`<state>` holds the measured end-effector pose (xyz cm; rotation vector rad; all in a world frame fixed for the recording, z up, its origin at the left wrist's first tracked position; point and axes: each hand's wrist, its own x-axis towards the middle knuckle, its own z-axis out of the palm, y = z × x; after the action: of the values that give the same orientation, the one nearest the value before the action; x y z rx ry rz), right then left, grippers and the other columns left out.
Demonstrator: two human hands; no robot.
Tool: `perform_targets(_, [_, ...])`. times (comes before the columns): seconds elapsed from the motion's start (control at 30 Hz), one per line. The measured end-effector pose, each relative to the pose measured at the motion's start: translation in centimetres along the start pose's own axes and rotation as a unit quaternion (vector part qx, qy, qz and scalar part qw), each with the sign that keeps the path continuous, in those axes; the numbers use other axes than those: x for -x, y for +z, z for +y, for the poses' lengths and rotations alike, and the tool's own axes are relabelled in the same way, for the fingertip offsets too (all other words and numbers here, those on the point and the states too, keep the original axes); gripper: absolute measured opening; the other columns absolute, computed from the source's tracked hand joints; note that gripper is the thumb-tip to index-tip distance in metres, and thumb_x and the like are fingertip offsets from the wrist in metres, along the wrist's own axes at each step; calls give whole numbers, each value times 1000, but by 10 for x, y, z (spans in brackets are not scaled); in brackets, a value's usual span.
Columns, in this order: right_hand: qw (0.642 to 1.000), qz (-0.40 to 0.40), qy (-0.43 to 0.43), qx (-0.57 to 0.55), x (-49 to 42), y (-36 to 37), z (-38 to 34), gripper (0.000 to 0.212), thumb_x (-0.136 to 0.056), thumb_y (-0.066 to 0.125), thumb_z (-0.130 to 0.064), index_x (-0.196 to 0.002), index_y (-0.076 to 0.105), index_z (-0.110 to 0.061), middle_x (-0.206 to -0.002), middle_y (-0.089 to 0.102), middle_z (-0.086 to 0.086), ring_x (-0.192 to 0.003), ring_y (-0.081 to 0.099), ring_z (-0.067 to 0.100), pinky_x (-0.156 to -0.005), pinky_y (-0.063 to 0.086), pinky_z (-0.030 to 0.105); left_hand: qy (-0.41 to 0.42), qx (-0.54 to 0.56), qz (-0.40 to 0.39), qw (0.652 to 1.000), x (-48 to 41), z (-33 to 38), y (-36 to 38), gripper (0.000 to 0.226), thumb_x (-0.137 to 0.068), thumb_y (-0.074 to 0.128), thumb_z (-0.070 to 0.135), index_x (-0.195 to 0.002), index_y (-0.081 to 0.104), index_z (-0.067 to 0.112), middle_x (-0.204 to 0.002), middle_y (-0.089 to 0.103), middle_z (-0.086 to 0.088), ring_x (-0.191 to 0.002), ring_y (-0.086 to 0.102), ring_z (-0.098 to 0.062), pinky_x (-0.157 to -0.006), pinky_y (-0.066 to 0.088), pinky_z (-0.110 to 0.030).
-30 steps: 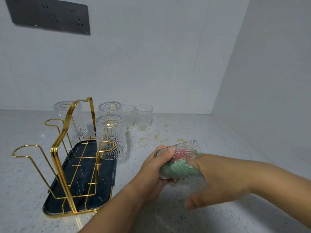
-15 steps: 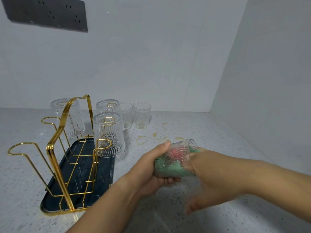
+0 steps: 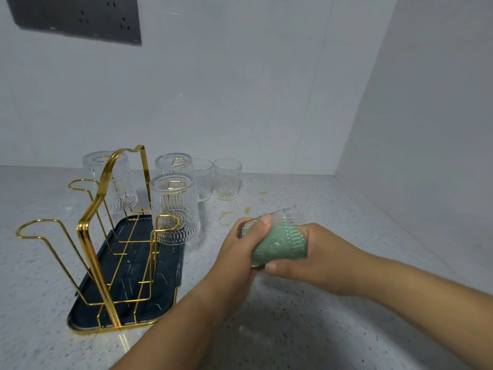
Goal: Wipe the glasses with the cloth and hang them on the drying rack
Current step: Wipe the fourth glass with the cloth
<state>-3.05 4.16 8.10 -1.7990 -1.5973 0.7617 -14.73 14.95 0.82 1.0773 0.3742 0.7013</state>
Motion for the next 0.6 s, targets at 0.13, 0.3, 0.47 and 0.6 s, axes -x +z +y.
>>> perform_targets(0.13, [993, 5, -3, 121, 1, 2, 9, 9, -94, 73, -32, -95, 75, -24, -81, 75, -15, -72, 68, -1, -71, 54, 21, -142, 46, -71, 986, -1, 8, 1, 46, -84, 72, 51, -102, 82, 11, -110, 76, -23, -95, 68, -34, -86, 55, -43])
perform_targets(0.3, [999, 27, 29, 21, 5, 5, 13, 11, -96, 71, -21, -86, 76, -20, -75, 76, -6, -67, 69, 6, -68, 57, 28, -183, 15, -100, 978, 1, 6, 1, 52, -95, 60, 58, -106, 79, 12, -92, 74, -11, -69, 66, -21, -63, 54, -33])
perform_targets(0.47, [973, 83, 87, -195, 4, 0, -9, 26, -98, 66, -29, -74, 76, -27, -53, 63, -11, -43, 55, 0, -47, 30, 30, -7, -90, -38, 995, 5, -3, 3, 27, -93, 62, 62, -98, 59, 36, -67, 59, 5, -49, 46, -9, -43, 31, -24])
perform_targets(0.6, [990, 48, 69, -111, 2, 5, -5, 15, -99, 67, -30, -88, 75, -23, -61, 63, -15, -52, 56, 1, -51, 44, 23, -39, -80, 15, 996, 4, -3, 4, 44, -93, 57, 64, -96, 55, 21, -50, 48, 4, -37, 34, -9, -39, 25, -18])
